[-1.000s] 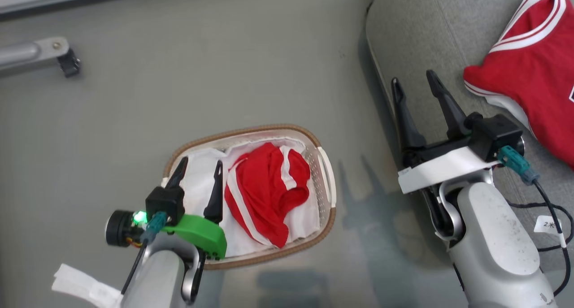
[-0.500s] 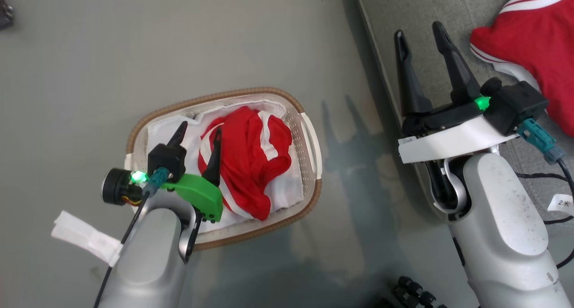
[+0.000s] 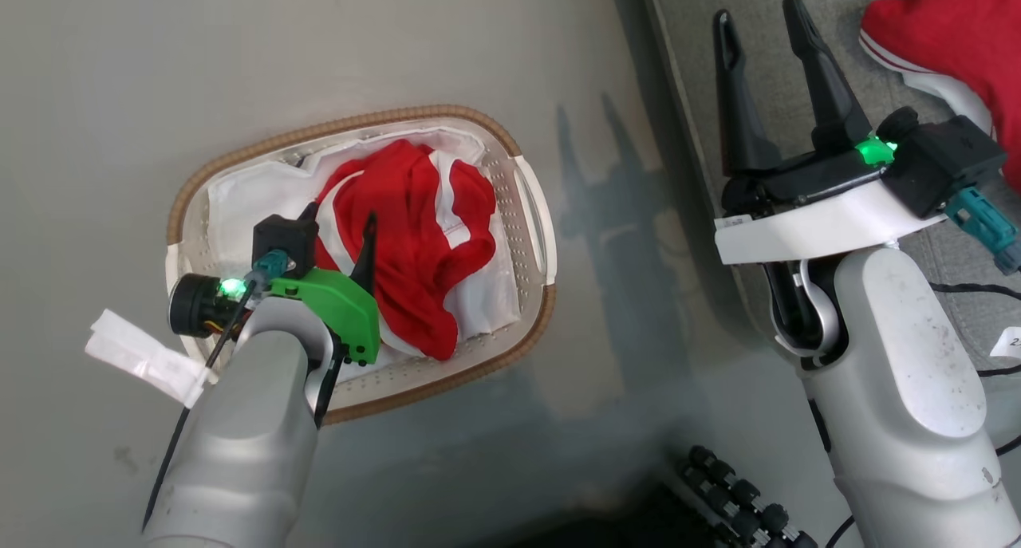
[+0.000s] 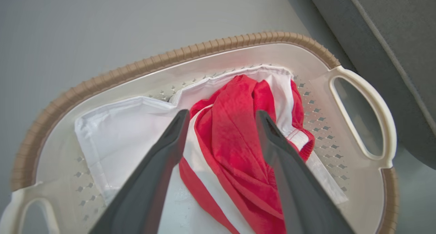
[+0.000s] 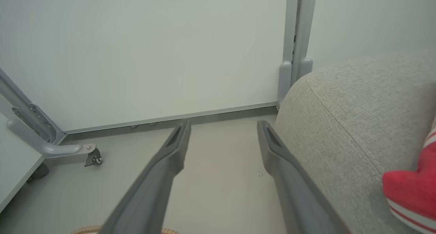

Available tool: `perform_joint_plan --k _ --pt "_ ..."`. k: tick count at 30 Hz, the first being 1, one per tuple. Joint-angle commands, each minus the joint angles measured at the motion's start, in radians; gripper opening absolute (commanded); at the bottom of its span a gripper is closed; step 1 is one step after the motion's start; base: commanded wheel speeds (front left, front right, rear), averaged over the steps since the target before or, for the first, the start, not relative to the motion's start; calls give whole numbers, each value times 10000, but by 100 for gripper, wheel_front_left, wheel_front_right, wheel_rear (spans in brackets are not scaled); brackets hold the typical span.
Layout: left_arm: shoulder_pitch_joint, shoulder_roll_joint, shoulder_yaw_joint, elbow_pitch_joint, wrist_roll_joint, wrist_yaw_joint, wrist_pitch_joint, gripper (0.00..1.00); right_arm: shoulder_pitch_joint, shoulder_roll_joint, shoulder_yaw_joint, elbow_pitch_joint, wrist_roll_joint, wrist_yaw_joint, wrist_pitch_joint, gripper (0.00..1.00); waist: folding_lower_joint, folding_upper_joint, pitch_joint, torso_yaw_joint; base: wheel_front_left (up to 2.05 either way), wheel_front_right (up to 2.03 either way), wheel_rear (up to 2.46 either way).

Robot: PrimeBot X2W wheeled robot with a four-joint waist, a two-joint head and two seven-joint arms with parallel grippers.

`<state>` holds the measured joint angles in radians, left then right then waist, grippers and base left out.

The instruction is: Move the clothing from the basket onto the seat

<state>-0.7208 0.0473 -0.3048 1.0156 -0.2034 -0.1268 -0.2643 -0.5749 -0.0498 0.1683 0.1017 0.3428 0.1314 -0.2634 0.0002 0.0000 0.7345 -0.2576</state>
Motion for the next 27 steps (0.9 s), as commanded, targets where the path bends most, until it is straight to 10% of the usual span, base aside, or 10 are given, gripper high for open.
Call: perform_joint_plan --k 1,27 --pt "-301 68 -135 233 -121 -38 1 100 -129 -26 -17 -78 23 -14 -17 100 -2 0 305 -60 0 0 0" --pt "-2149 65 -2556 2195 -1487 226 506 100 -346 -29 -113 -499 -112 -14 -17 100 -2 0 1432 19 0 0 0"
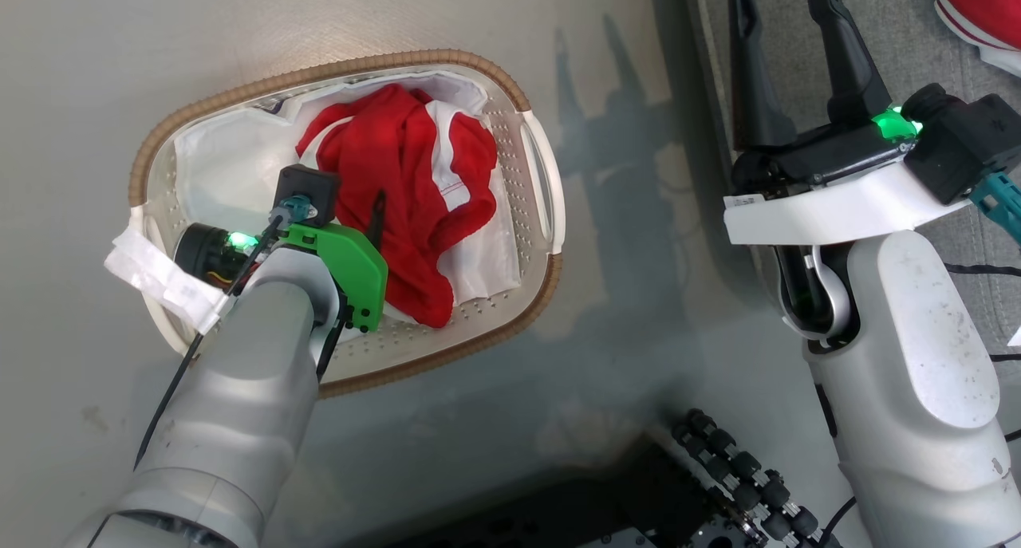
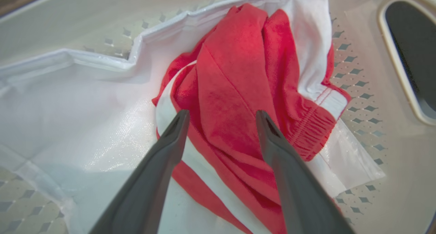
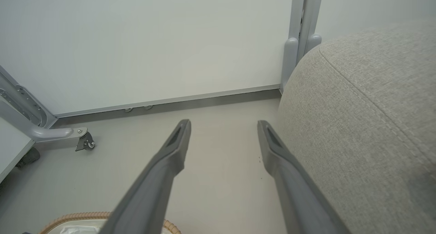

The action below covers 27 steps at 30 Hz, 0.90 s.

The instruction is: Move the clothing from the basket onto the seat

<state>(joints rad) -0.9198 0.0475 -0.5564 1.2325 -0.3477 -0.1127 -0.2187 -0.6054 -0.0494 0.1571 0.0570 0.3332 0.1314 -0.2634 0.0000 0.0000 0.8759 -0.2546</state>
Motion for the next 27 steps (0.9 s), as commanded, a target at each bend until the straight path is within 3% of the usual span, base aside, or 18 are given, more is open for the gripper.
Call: perform_joint_plan --k 1,19,27 --pt "-197 63 -92 48 -93 127 88 100 -41 -33 12 -61 -19 -14 -17 100 0 0 31 -16 0 0 0" --pt "-650 62 -586 494 -777 1221 1292 100 -53 -32 51 -275 37 -14 -17 100 0 0 542 -75 0 0 0" --pt "-736 61 -707 509 -1112 972 1370 100 -85 -32 -3 -372 70 -14 -17 100 0 0 772 -84 0 0 0"
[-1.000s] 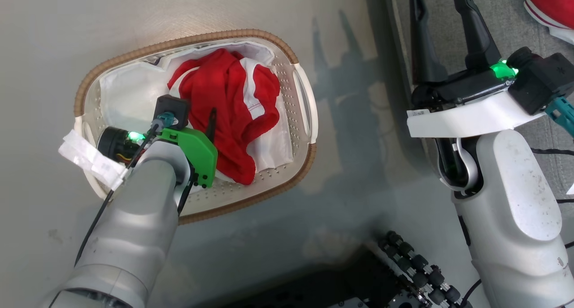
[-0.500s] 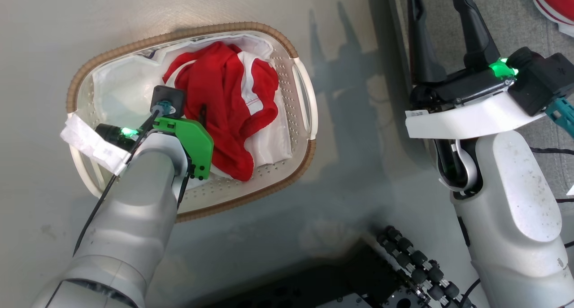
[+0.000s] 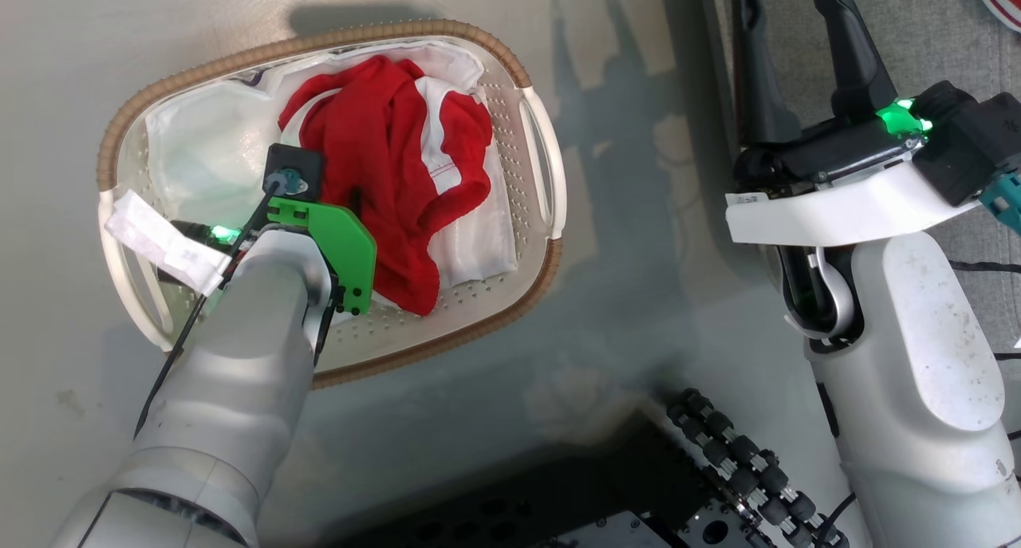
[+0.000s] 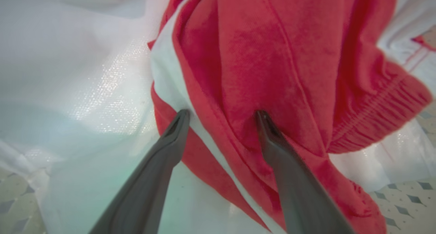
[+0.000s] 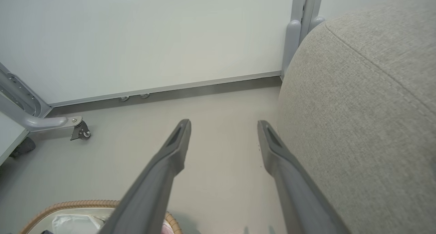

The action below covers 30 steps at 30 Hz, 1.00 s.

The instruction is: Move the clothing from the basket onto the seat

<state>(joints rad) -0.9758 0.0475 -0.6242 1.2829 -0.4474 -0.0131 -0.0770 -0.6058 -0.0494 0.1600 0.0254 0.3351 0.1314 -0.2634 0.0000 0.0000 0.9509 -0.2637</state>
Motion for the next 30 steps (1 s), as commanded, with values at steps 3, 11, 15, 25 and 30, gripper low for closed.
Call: perform_joint_plan --k 3,11,15,25,30 --pt "-211 61 -133 -67 -230 -87 -54 100 -71 -32 -56 -79 20 -14 -17 100 0 0 78 25 0 0 0" --pt "-286 61 -523 -331 -547 -323 -221 100 -114 -31 -135 -183 -37 -14 -17 100 0 0 217 76 0 0 0" --pt "-282 61 -758 -410 -797 -451 -262 78 -111 -32 -151 -215 -79 -14 -17 100 0 0 235 102 0 0 0" --pt "-409 61 -1271 -402 -1168 -648 -494 0 -178 -32 -221 -123 -34 -14 -17 100 0 0 196 132 0 0 0" --pt "-433 61 -1416 -353 -1359 -716 -869 0 -228 -32 -243 -24 56 -14 -17 100 0 0 11 54 0 0 0"
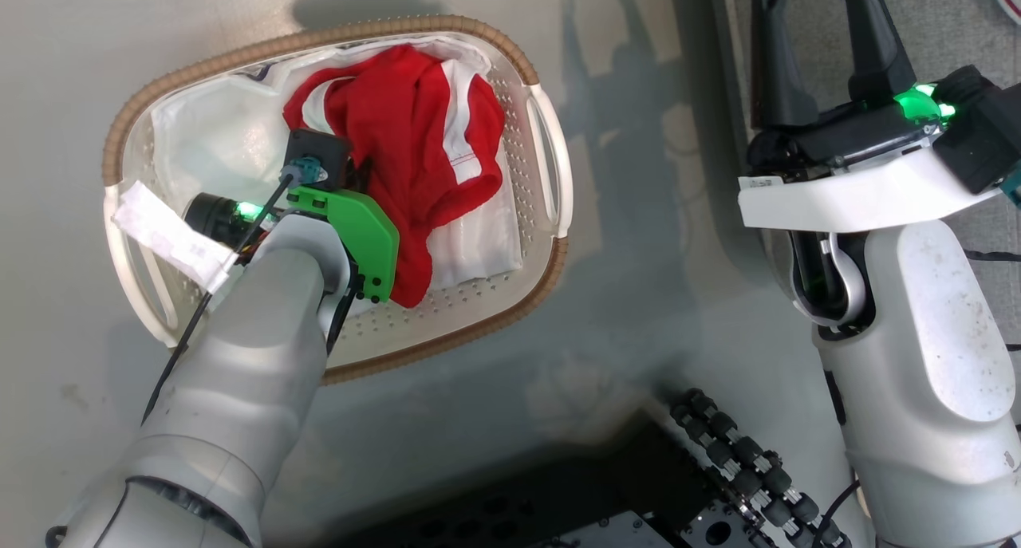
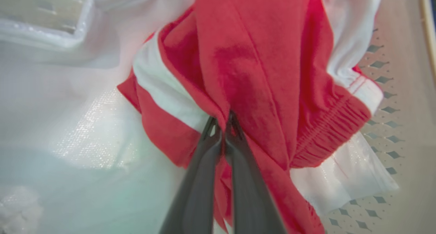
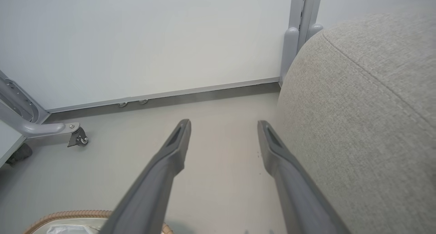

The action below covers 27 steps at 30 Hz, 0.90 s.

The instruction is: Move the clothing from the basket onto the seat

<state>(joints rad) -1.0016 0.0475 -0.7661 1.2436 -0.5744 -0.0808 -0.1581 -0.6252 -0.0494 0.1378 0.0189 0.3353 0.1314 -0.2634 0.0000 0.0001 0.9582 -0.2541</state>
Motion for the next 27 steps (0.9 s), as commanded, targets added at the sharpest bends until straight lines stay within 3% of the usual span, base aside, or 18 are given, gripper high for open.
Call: perform_joint_plan --k 1,12,20,27 --pt "-150 59 -25 52 -117 -53 -99 0 -47 -34 -17 73 66 -14 -17 100 0 -1 -129 -50 0 0 0" --pt "721 59 -684 -204 -286 -240 -774 0 316 -34 95 597 -110 -14 -17 100 0 -1 -1564 19 0 0 0" --pt "1465 55 -983 -746 -295 6 -1086 0 897 -34 29 1011 -399 -14 -17 100 0 -1 -2932 328 0 0 0" --pt "2498 55 -277 -2102 58 281 -1072 0 1641 -36 60 1385 -551 -14 -18 100 0 -1 -4449 709 0 0 0"
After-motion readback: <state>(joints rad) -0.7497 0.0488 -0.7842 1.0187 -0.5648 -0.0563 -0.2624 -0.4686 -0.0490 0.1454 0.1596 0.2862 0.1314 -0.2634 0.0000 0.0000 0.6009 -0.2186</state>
